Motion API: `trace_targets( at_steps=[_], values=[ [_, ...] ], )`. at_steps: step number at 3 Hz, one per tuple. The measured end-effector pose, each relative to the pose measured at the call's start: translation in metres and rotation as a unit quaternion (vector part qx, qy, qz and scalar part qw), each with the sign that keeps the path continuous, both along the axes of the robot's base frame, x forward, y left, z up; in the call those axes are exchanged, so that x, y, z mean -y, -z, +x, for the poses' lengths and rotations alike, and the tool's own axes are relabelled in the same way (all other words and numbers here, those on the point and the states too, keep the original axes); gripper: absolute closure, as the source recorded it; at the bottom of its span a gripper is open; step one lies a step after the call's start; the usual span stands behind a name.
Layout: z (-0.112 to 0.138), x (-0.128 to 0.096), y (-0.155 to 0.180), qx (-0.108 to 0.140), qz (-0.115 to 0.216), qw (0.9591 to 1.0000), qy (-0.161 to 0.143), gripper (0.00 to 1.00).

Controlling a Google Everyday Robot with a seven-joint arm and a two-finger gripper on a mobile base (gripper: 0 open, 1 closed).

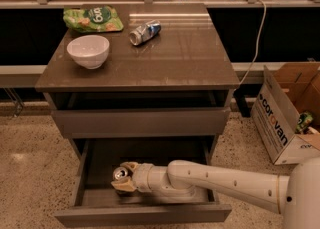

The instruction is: Pick 7up can from middle drawer and place on counter

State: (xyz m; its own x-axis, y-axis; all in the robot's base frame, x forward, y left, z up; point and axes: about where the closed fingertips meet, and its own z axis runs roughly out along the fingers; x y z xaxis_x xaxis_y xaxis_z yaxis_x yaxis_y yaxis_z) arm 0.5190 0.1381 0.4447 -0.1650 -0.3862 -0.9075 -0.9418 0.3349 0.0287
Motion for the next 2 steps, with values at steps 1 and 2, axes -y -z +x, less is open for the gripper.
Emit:
trace_targets(
  at_steps=[1,2],
  values=[
    [-0.007,-0.001,-0.05,0.025,0.029,0.9991,-0.015,0.99],
    [-0.024,0.002,-0.138,0.047,0.046,0.9964,-0.052,1.0]
  ],
)
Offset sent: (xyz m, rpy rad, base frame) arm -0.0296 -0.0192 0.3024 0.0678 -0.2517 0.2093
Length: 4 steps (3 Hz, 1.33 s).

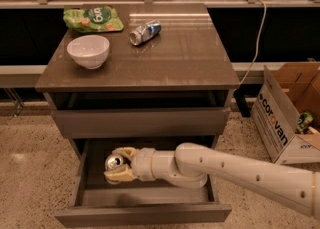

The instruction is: Pick 7up can from middle drawer and place on counter

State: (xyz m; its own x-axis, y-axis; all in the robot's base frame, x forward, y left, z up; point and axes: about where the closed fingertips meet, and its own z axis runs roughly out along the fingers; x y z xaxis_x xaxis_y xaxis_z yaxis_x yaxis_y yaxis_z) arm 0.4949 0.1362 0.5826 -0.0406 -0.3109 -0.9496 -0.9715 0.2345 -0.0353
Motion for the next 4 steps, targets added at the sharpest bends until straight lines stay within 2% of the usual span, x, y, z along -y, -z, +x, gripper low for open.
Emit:
trace_targets(
  at_steps=[1,2,3,4],
  values=[
    [-0.012,0.012,-0.07,-0.016,-0.002,0.9993,-0.032,1.0],
    [-0.01,0.043,-0.15,-0.019,-0.011,0.9991,-0.036,1.0],
    [-0.01,0.069,-0.244,-0.002,-0.025,0.9988,-0.041,1.0],
    [-0.016,0.087,-0.324,0.01,-0.043,0.9975,-0.055,1.0]
  ],
)
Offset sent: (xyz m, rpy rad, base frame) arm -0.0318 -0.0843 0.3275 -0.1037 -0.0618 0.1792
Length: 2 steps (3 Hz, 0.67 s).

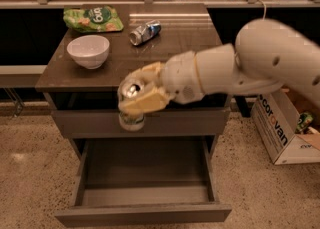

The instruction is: Pick 7up can from middle drawer and place on counter

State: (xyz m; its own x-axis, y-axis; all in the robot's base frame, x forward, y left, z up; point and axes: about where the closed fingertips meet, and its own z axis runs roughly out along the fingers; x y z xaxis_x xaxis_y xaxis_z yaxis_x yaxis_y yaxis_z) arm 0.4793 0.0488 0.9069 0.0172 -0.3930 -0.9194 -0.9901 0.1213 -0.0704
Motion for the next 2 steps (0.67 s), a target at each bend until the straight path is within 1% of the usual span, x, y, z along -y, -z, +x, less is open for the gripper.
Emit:
trace_targets(
  at_steps=[1,2],
  values=[
    [0.0129,0.0202,-0.0548,0.009,-0.029,0.9992,0.025,1.0],
    [0.0165,0.0238,-0.0643,0.007,-0.028,0.999,0.035,1.0]
  ],
)
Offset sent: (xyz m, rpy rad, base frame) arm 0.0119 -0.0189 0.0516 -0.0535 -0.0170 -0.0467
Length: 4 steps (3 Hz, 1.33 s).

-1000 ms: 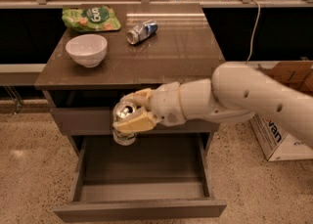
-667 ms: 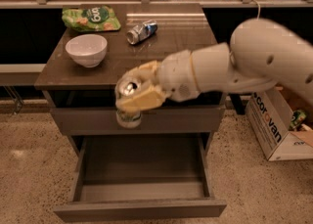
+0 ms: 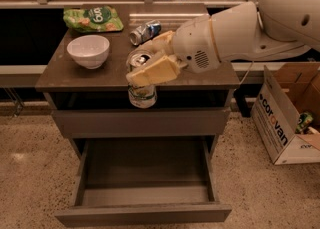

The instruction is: Pick 7up can from middle drawer and place on counter

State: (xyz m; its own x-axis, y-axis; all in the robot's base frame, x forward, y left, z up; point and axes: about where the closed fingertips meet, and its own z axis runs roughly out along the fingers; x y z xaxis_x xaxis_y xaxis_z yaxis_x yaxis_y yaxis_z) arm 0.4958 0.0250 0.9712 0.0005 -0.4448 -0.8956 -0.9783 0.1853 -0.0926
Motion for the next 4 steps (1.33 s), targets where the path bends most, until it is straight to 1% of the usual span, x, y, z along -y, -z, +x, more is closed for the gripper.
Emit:
trace_targets(
  at_steps=[1,2,3,4],
  values=[
    [0.01,0.007,-0.005,-0.001,-0.032,0.9995,0.007,1.0],
    [0.049,0.045,-0.022,-0.003,-0.074,0.9956,0.057,1.0],
    [0.091,0.081,-0.037,0.004,-0.069,0.9933,0.093,1.0],
    [0.128,0.109,-0.03,0.009,-0.039,0.9916,0.123,1.0]
  ],
)
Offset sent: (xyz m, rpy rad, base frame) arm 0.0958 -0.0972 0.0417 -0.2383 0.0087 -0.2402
